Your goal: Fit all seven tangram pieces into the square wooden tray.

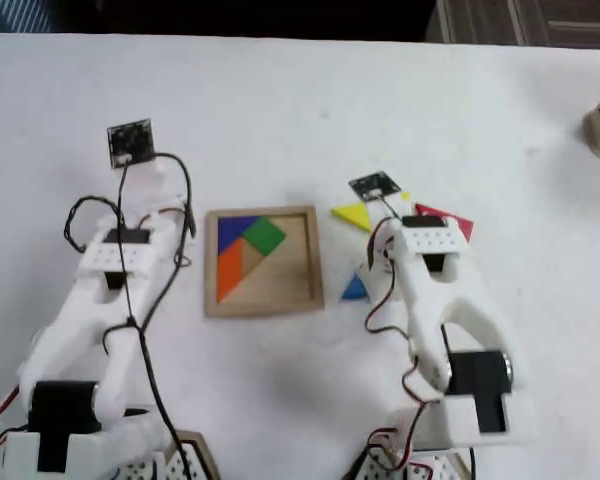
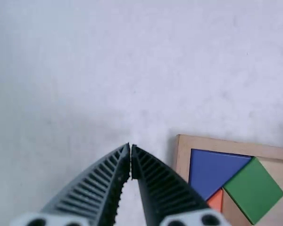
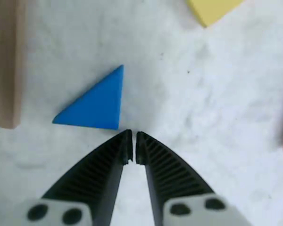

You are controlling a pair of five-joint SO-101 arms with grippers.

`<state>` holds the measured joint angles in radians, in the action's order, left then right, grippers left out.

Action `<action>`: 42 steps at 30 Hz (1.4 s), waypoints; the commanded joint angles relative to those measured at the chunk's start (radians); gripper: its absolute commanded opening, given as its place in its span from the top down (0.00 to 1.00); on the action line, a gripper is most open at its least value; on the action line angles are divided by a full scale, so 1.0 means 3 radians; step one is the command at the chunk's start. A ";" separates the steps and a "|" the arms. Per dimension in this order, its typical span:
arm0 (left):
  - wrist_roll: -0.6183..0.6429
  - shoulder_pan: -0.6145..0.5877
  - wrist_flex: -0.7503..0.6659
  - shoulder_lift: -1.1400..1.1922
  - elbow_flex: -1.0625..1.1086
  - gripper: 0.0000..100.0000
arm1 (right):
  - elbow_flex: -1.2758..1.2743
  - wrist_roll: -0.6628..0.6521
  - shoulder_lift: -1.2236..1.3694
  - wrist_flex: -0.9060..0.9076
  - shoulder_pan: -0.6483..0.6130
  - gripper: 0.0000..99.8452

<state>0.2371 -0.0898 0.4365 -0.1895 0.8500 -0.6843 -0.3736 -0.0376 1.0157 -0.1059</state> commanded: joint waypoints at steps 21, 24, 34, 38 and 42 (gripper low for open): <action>-0.0327 -0.0023 -0.0276 -0.0008 -0.0026 0.97 | -0.0414 0.0353 -0.0463 -0.0059 0.0478 0.98; -0.0327 -0.0023 -0.0276 -0.0008 -0.0026 0.97 | -0.0435 0.0353 -0.0463 -0.0074 0.0560 0.98; -0.0327 -0.0003 -0.0256 -0.0008 -0.0026 0.98 | -0.0460 0.0332 -0.0468 -0.0018 0.0463 0.98; -0.0322 0.0003 -0.0256 -0.0008 -0.0046 0.98 | -0.0465 0.0353 -0.0468 0.0049 0.0279 0.98; -0.0322 0.0003 -0.0276 -0.0013 -0.0056 0.98 | -0.0455 0.0358 -0.0509 0.0100 0.0202 0.98</action>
<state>0.1481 -0.0898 0.3813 -0.1895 0.8500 -0.8239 -0.2785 -0.1404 1.0311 -0.0230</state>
